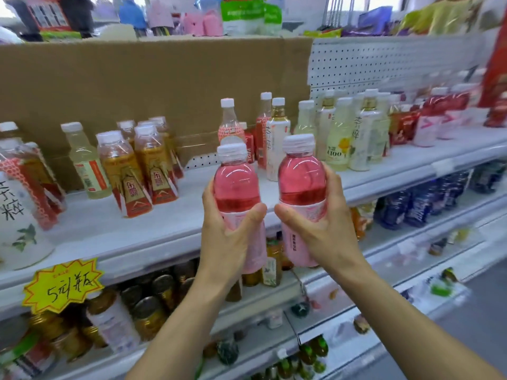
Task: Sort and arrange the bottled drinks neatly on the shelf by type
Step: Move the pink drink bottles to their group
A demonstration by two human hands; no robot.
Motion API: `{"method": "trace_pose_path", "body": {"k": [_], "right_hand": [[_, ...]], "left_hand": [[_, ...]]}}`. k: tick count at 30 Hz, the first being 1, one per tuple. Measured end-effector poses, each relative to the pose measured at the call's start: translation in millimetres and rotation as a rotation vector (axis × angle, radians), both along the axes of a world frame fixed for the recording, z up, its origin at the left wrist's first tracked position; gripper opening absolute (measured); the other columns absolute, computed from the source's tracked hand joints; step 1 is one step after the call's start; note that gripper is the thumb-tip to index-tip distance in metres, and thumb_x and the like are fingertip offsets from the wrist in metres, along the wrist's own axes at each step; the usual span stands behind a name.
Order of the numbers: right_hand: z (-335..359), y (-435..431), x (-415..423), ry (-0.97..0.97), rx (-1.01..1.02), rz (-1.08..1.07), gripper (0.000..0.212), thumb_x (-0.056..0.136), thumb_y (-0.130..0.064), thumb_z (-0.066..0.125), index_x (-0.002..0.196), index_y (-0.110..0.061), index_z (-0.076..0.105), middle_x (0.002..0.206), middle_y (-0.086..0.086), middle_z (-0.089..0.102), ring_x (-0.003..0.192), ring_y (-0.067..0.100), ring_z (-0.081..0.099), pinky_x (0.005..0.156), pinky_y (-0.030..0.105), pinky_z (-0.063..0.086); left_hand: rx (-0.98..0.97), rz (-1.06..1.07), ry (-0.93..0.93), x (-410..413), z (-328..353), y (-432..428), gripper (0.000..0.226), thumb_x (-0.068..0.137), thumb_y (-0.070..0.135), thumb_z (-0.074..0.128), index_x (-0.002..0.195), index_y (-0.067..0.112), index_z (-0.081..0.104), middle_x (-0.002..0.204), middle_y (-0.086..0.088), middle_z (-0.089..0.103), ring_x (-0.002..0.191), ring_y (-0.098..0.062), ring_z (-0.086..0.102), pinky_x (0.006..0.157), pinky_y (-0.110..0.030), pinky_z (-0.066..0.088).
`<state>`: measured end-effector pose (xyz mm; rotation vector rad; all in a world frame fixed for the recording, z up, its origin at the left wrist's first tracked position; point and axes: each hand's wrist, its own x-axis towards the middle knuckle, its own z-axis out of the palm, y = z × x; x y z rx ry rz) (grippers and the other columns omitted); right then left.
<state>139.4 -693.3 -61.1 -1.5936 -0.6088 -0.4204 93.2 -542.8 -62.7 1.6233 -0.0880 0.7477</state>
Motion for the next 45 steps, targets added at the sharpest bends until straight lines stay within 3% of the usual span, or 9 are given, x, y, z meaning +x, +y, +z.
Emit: {"method": "trace_pose_path", "body": {"k": [8, 15, 21, 25, 28, 33, 38, 41, 45], "right_hand": [[-7, -159, 16, 0.032, -0.047, -0.028, 0.078, 0.076, -0.021, 0.085, 0.140, -0.025, 0.041, 0.113, -0.013, 0.064, 0.100, -0.002, 0.064, 0.085, 0.010, 0.048], [-12, -272, 49, 0.069, -0.033, -0.081, 0.078, 0.075, -0.024, 0.085, 0.139, -0.030, 0.042, 0.108, -0.020, 0.066, 0.099, 0.000, 0.066, 0.088, 0.018, 0.052], [-12, -341, 100, 0.087, -0.011, -0.121, 0.076, 0.077, -0.021, 0.083, 0.138, -0.034, 0.041, 0.103, -0.028, 0.063, 0.094, -0.005, 0.065, 0.078, 0.007, 0.049], [-17, -379, 151, 0.106, -0.004, -0.119, 0.073, 0.078, -0.021, 0.083, 0.137, -0.036, 0.042, 0.104, -0.023, 0.065, 0.093, 0.003, 0.069, 0.082, 0.020, 0.055], [-20, -403, 196, 0.096, -0.001, -0.140, 0.072, 0.078, -0.021, 0.082, 0.137, -0.031, 0.043, 0.101, -0.022, 0.065, 0.091, -0.005, 0.065, 0.073, 0.004, 0.047], [-15, -441, 281, 0.088, -0.035, -0.148, 0.072, 0.076, -0.021, 0.083, 0.135, -0.032, 0.042, 0.099, -0.036, 0.060, 0.093, -0.010, 0.062, 0.076, 0.003, 0.045], [-1, -482, 353, 0.067, -0.047, -0.153, 0.075, 0.076, -0.024, 0.083, 0.136, -0.037, 0.040, 0.107, -0.020, 0.065, 0.097, -0.006, 0.064, 0.079, 0.007, 0.048], [7, -506, 388, 0.060, -0.035, -0.149, 0.074, 0.077, -0.026, 0.082, 0.137, -0.036, 0.040, 0.105, -0.022, 0.066, 0.096, -0.004, 0.065, 0.083, 0.017, 0.052], [14, -534, 436, 0.045, -0.010, -0.150, 0.076, 0.071, -0.036, 0.081, 0.136, -0.032, 0.042, 0.107, -0.016, 0.066, 0.095, 0.000, 0.066, 0.089, 0.033, 0.054]], "left_hand": [[-0.057, -0.042, 0.044, 24, -8, -150, 0.077, 0.083, 0.030, 0.076, 0.146, 0.033, 0.033, 0.117, 0.020, 0.063, 0.110, 0.003, 0.062, 0.101, -0.034, 0.051], [-0.058, -0.087, 0.047, 64, -15, -261, 0.077, 0.082, 0.028, 0.076, 0.147, 0.030, 0.034, 0.113, 0.020, 0.064, 0.103, 0.008, 0.062, 0.085, -0.013, 0.051], [-0.035, -0.132, 0.071, 122, -12, -328, 0.076, 0.081, 0.034, 0.076, 0.145, 0.034, 0.035, 0.111, 0.025, 0.065, 0.105, 0.004, 0.063, 0.098, -0.031, 0.050], [-0.048, -0.135, 0.079, 173, -14, -363, 0.075, 0.079, 0.036, 0.078, 0.143, 0.033, 0.039, 0.114, 0.019, 0.066, 0.106, 0.001, 0.064, 0.100, -0.037, 0.051], [-0.061, -0.147, 0.071, 217, -15, -388, 0.071, 0.079, 0.034, 0.078, 0.140, 0.036, 0.041, 0.112, 0.021, 0.067, 0.104, 0.000, 0.066, 0.097, -0.035, 0.052], [-0.120, -0.165, 0.058, 297, -9, -429, 0.074, 0.078, 0.032, 0.078, 0.141, 0.032, 0.040, 0.114, 0.015, 0.068, 0.104, -0.004, 0.067, 0.093, -0.034, 0.056], [-0.109, -0.174, 0.029, 365, 3, -468, 0.063, 0.080, 0.029, 0.075, 0.130, 0.046, 0.039, 0.106, 0.032, 0.065, 0.101, 0.012, 0.062, 0.074, -0.003, 0.048], [-0.085, -0.143, 0.031, 398, 10, -486, 0.064, 0.079, 0.035, 0.075, 0.132, 0.043, 0.039, 0.107, 0.029, 0.064, 0.099, 0.012, 0.062, 0.076, -0.006, 0.050], [-0.055, -0.070, 0.010, 435, 16, -508, 0.080, 0.077, 0.043, 0.076, 0.143, 0.033, 0.034, 0.120, 0.018, 0.063, 0.108, 0.003, 0.062, 0.097, -0.026, 0.050]]}}
